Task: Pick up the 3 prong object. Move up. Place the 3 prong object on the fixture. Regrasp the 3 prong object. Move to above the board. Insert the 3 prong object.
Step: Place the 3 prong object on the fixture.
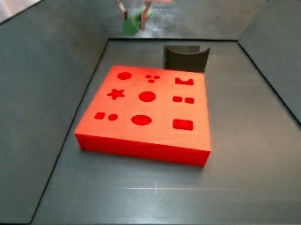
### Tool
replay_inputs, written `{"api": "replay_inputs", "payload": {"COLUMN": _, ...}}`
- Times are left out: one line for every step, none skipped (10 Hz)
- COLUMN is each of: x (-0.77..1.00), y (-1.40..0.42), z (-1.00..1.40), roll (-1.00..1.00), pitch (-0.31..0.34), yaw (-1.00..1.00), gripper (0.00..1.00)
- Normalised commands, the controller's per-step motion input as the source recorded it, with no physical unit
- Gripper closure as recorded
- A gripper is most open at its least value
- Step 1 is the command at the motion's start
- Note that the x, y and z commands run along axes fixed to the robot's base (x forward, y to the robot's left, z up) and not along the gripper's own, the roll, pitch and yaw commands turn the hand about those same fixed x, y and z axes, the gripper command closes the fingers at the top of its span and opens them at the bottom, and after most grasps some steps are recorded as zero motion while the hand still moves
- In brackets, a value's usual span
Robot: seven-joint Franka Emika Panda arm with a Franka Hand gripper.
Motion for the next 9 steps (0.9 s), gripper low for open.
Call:
{"api": "replay_inputs", "payload": {"x": -0.01, "y": -0.01, "z": 0.84, "roll": -0.06, "pitch": 0.032, "yaw": 0.02, "gripper": 1.0}}
{"api": "replay_inputs", "payload": {"x": -0.01, "y": -0.01, "z": 0.67, "roll": -0.07, "pitch": 0.04, "yaw": 0.02, "gripper": 1.0}}
{"api": "replay_inputs", "payload": {"x": 0.0, "y": -0.01, "z": 0.45, "roll": -0.08, "pitch": 0.051, "yaw": 0.01, "gripper": 1.0}}
{"api": "replay_inputs", "payload": {"x": 0.01, "y": -0.01, "z": 0.28, "roll": -0.09, "pitch": 0.064, "yaw": 0.01, "gripper": 1.0}}
{"api": "replay_inputs", "payload": {"x": 1.0, "y": -0.12, "z": -0.42, "roll": -0.16, "pitch": 0.021, "yaw": 1.0, "gripper": 1.0}}
{"api": "replay_inputs", "payload": {"x": 1.0, "y": -0.11, "z": -0.45, "roll": -0.16, "pitch": 0.025, "yaw": 1.0, "gripper": 1.0}}
{"api": "replay_inputs", "payload": {"x": 1.0, "y": -0.09, "z": -0.4, "roll": -0.11, "pitch": 0.027, "yaw": 0.7, "gripper": 1.0}}
{"api": "replay_inputs", "payload": {"x": 1.0, "y": -0.08, "z": -0.35, "roll": -0.09, "pitch": 0.032, "yaw": 0.46, "gripper": 1.0}}
{"api": "replay_inputs", "payload": {"x": 1.0, "y": -0.08, "z": -0.3, "roll": -0.08, "pitch": 0.044, "yaw": 0.29, "gripper": 1.0}}
